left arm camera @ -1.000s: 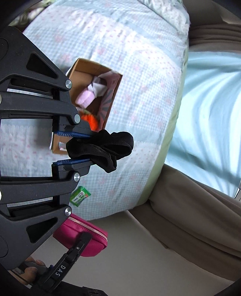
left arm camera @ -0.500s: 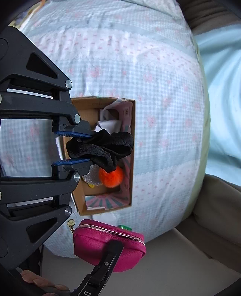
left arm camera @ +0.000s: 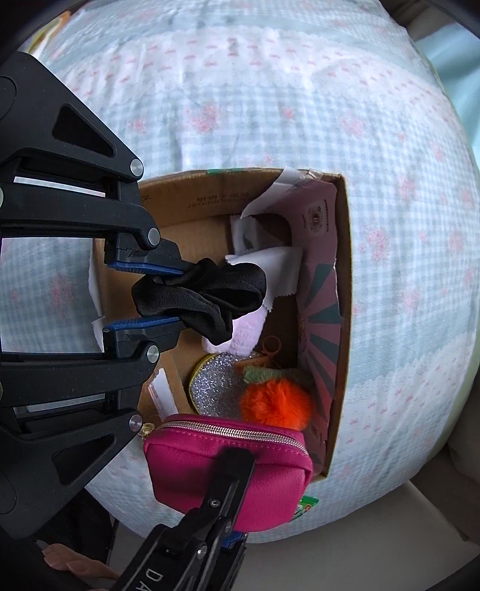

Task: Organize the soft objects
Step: 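Carry the scrunchie and pink pouch over the cardboard box with both tools, then open the left tool dropping the scrunchie while the right tool releases the pouch into the box, then withdraw both tools from the box toward the white pad and green pack, then grasp the white textured pad with the left tool while the right tool grasps the green wipes pack, then carry the white pad and green wipes pack over the cardboard box with both tools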

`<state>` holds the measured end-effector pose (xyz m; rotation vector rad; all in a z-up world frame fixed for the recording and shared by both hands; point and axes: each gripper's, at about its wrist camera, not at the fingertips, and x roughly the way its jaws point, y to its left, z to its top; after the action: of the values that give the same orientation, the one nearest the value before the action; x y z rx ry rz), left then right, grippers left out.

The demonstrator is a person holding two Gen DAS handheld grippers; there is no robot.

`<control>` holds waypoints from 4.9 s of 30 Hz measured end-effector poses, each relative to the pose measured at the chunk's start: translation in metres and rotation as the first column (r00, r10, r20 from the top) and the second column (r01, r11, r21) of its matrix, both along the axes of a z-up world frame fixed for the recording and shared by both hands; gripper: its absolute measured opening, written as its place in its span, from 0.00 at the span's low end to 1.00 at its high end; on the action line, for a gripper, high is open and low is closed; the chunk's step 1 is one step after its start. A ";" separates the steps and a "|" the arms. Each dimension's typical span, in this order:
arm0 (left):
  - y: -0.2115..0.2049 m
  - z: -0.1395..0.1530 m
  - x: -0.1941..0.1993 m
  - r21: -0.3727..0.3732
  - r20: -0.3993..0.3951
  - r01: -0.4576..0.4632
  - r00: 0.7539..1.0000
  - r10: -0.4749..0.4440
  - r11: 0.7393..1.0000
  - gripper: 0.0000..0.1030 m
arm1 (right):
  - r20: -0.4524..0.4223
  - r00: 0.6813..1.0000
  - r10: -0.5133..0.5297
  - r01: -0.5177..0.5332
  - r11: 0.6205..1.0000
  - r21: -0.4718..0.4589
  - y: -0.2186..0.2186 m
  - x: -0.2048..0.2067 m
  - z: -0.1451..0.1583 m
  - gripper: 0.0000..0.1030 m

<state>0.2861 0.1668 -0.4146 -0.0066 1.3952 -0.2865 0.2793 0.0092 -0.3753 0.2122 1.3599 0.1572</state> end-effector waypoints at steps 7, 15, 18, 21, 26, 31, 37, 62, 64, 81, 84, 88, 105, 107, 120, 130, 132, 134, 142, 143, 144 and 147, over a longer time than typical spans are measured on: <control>-0.007 -0.016 0.004 -0.003 -0.021 0.058 0.998 -0.058 0.998 0.87 | -0.054 0.995 0.089 -0.090 0.996 -0.014 0.007 0.033 -0.018 0.47; -0.018 -0.027 0.000 0.013 -0.014 0.063 0.998 -0.063 0.998 1.00 | -0.009 1.000 0.007 -0.007 1.000 -0.003 -0.022 0.038 -0.014 1.00; -0.020 -0.029 0.001 0.007 -0.027 0.049 0.998 -0.049 0.999 1.00 | -0.014 1.000 0.005 -0.005 1.000 -0.014 -0.026 0.032 -0.014 1.00; -0.021 -0.028 0.000 0.011 -0.025 0.043 0.999 -0.043 0.999 1.00 | -0.002 1.000 0.011 -0.011 1.000 -0.016 -0.027 0.025 -0.009 1.00; -0.022 -0.011 -0.010 0.029 0.004 0.046 0.999 -0.046 0.999 1.00 | 0.047 0.999 0.008 -0.008 1.000 -0.014 -0.029 0.009 0.015 1.00; -0.013 0.029 -0.025 0.055 0.051 0.047 0.997 -0.049 0.997 1.00 | 0.134 0.991 -0.009 0.013 1.000 -0.024 -0.034 -0.017 0.061 1.00; 0.004 0.090 -0.046 0.075 0.106 0.019 0.994 -0.027 0.997 1.00 | 0.244 0.968 -0.053 0.078 0.993 -0.094 -0.045 -0.067 0.133 1.00; -0.118 0.234 -0.115 0.085 0.465 -0.084 0.884 0.035 0.993 1.00 | 0.560 0.828 0.013 0.075 0.988 -0.134 -0.233 -0.176 0.235 1.00; -0.144 0.234 -0.121 0.097 0.462 -0.105 0.886 0.048 0.990 1.00 | 0.570 0.821 0.038 0.045 0.990 -0.131 -0.254 -0.174 0.232 1.00; -0.309 0.177 -0.140 0.049 0.412 0.015 0.911 -0.034 0.999 1.00 | 0.526 0.849 0.047 0.033 0.990 -0.140 -0.360 -0.130 0.167 1.00; -0.327 0.153 -0.133 0.029 0.402 0.021 0.915 -0.031 0.999 1.00 | 0.521 0.850 0.075 0.008 0.988 -0.154 -0.369 -0.118 0.141 1.00; -0.357 0.108 -0.115 0.006 0.379 0.022 0.925 -0.023 1.000 1.00 | 0.490 0.863 0.124 -0.048 0.985 -0.165 -0.383 -0.096 0.085 1.00; -0.406 -0.104 -0.066 0.041 0.388 -0.070 0.920 0.049 0.997 1.00 | 0.415 0.813 0.408 -0.366 0.913 -0.179 -0.380 -0.024 -0.106 1.00; -0.412 -0.115 -0.063 0.053 0.381 -0.069 0.924 0.043 0.996 1.00 | 0.404 0.805 0.433 -0.392 0.901 -0.185 -0.379 -0.018 -0.116 1.00; -0.403 -0.124 -0.051 0.067 0.356 -0.077 0.933 0.048 0.995 0.47 | 0.356 0.811 0.464 -0.422 0.886 -0.192 -0.374 0.000 -0.140 0.65; -0.390 -0.108 -0.048 0.052 0.356 -0.079 0.933 0.055 0.996 0.18 | 0.350 0.820 0.453 -0.403 0.891 -0.210 -0.366 -0.005 -0.133 0.46; -0.387 -0.105 -0.048 0.046 0.362 -0.085 0.930 0.063 0.995 0.18 | 0.354 0.823 0.445 -0.397 0.895 -0.203 -0.366 -0.006 -0.131 0.45; -0.385 -0.101 -0.051 0.041 0.365 -0.090 0.928 0.069 0.995 0.18 | 0.359 0.825 0.436 -0.388 0.900 -0.200 -0.365 -0.009 -0.126 0.44; -0.381 -0.065 -0.058 0.010 0.407 -0.091 0.910 0.079 0.996 0.18 | 0.400 0.847 0.351 -0.306 0.936 -0.175 -0.365 -0.024 -0.075 0.44; -0.380 -0.056 -0.058 0.002 0.415 -0.093 0.906 0.084 0.996 0.18 | 0.406 0.850 0.337 -0.291 0.941 -0.172 -0.364 -0.028 -0.064 0.44; -0.378 -0.046 -0.059 -0.007 0.423 -0.096 0.901 0.090 0.995 0.18 | 0.411 0.855 0.317 -0.272 0.948 -0.166 -0.363 -0.031 -0.052 0.44; -0.373 -0.010 -0.062 -0.029 0.460 -0.100 0.882 0.102 0.995 0.18 | 0.429 0.867 0.253 -0.208 0.967 -0.150 -0.360 -0.041 -0.013 0.44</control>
<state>0.2245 -0.2060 -0.4248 -0.0141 0.9143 -0.1867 0.2384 -0.3512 -0.3881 -0.0730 0.9260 0.3196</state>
